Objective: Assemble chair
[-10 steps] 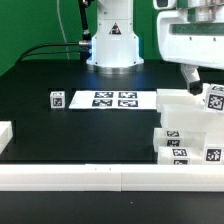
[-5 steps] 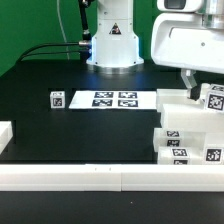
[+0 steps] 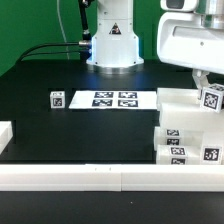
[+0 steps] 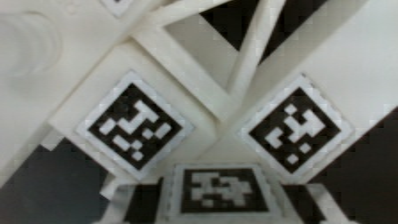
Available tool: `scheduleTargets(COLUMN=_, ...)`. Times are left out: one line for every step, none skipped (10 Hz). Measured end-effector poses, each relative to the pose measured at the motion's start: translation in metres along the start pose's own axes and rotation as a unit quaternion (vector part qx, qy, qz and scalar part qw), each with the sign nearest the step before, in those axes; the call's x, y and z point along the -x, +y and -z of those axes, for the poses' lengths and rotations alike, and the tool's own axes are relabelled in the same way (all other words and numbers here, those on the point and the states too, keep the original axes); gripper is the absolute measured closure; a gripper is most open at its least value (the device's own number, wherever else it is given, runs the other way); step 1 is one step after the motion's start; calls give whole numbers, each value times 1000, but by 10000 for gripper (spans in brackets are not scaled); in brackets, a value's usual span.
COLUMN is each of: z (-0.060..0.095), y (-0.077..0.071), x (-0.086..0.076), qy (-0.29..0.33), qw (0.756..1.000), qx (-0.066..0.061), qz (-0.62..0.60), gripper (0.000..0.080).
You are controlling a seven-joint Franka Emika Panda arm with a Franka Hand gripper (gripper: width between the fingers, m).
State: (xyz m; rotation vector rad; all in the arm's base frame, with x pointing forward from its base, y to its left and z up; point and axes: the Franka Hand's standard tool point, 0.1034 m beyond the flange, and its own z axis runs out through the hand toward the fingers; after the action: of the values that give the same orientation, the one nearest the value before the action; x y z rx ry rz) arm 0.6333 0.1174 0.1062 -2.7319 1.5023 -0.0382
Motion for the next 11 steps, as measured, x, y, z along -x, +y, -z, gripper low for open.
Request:
scheduleTargets(z=0, y=0, x=0, qy=1, qw=999, qx=-1, qz=-52, gripper=537)
scheduleTargets(z=0, y=-1, x=0, qy=1, qw=996, qx=-2, qz=-92, gripper=537)
scheduleTargets(z=0, y=-2, x=-1, qy=1, qw=989, qx=-7, qz=-149, gripper=537)
scheduleTargets(z=0, y=-4, x=-3, qy=1, qw=980, qx=-16, qz=-197, gripper=537)
scheduleTargets(z=0, y=-4, x=-3, qy=0, qw=969, qx=-20, qz=-245, gripper=537)
scheduleTargets(z=0, y=-6, x=-2, qy=0, qw=960, qx=-24, qz=-280, gripper=537)
scheduleTargets(z=0, y=-7, x=0, qy=0, qw=948, qx=-24, qz=-318, gripper=537)
scheduleTargets(z=0, y=-7, x=0, qy=-1, qw=940, qx=-25, qz=-341, gripper=535)
scheduleTargets(z=0, y=-7, x=-1, qy=-4, qw=928, qx=-26, qz=-370, gripper=535)
scheduleTargets(z=0, y=-6, x=-2, qy=-4, qw=922, qx=-26, qz=-386, gripper=535)
scheduleTargets(z=0, y=-6, x=-4, qy=-3, qw=915, qx=-26, qz=-402, gripper=535)
